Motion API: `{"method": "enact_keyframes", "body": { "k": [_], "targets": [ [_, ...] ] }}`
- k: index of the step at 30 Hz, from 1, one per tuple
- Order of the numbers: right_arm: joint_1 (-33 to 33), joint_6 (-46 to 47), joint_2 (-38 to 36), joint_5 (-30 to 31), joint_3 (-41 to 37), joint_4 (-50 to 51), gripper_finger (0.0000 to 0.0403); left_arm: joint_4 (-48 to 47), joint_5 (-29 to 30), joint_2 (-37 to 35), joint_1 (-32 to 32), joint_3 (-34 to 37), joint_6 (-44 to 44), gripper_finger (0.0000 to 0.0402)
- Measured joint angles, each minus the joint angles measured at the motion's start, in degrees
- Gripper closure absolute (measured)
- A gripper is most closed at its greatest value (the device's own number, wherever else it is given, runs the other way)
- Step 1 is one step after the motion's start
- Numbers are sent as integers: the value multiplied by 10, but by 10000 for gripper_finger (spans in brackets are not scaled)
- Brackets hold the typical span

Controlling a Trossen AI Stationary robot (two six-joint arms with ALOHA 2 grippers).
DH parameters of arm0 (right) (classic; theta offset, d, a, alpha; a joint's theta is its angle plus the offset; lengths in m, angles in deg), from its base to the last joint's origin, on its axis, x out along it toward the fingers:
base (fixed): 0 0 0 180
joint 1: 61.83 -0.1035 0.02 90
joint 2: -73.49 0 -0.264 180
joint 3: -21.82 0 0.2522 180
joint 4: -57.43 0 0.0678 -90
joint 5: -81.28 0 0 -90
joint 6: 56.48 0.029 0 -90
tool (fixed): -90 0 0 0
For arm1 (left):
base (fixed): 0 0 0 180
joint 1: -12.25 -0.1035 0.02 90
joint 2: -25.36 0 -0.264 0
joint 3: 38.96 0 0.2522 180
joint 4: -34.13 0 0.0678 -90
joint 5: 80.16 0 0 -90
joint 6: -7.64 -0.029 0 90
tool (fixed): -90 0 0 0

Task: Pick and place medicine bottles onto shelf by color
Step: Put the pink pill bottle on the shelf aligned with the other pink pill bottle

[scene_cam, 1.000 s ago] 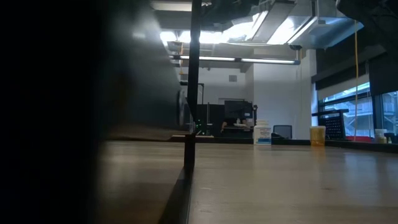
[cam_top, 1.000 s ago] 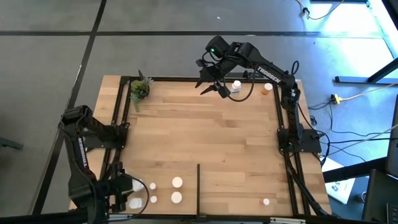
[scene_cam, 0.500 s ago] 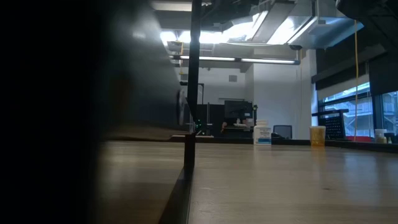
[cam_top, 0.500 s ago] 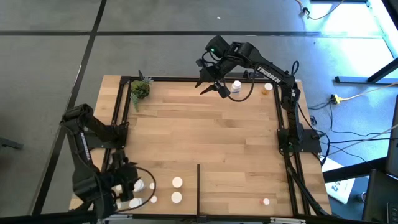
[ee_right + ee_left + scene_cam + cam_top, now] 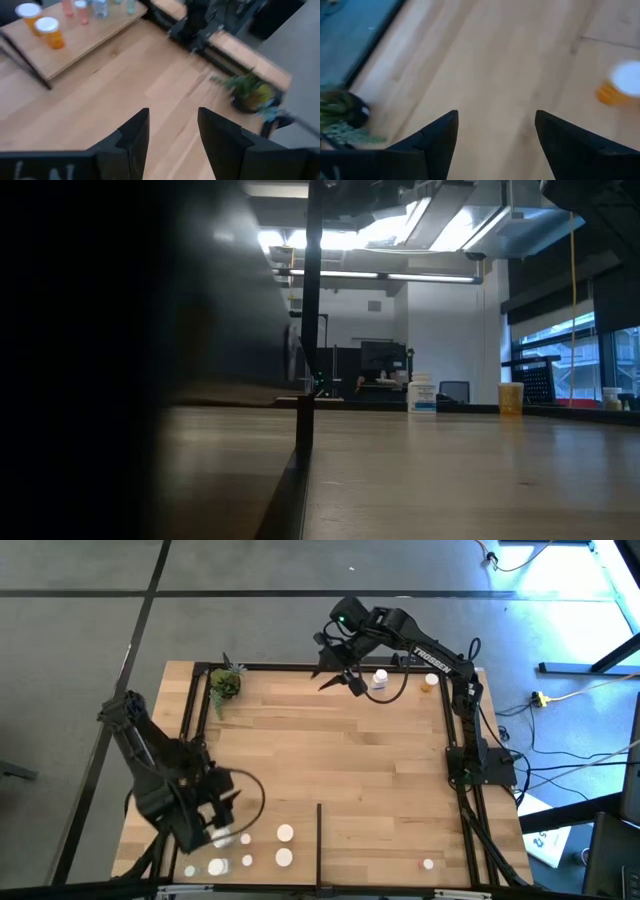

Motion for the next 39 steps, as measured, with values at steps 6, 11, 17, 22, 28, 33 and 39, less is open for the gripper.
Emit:
{"method": "enact_keyframes", "body": {
  "k": [6, 11, 17, 22, 28, 33, 39],
  "targets": [
    [-2, 105, -1, 0, 0, -10, 233, -1, 51, -47, -63, 34, -10, 145],
    [0, 188, -1, 102, 0, 9, 233, 0, 70, -72, -101, 43, -43, 145],
    [3, 230, -35, 245, 0, 106, 233, 0, 86, -92, -146, 86, -47, 145],
    [2, 313, -80, 269, 0, 149, 233, 10, 86, -106, -180, 134, -46, 145],
    [3, 438, -118, 415, 0, 202, 233, 30, 86, -108, -215, 166, -47, 145],
    [3, 549, -140, 479, -6, 220, 233, 35, 87, -108, -229, 166, -47, 145],
    [-4, 551, -159, 403, -7, 220, 233, 51, 82, -108, -229, 166, -50, 145]
  ]
}}
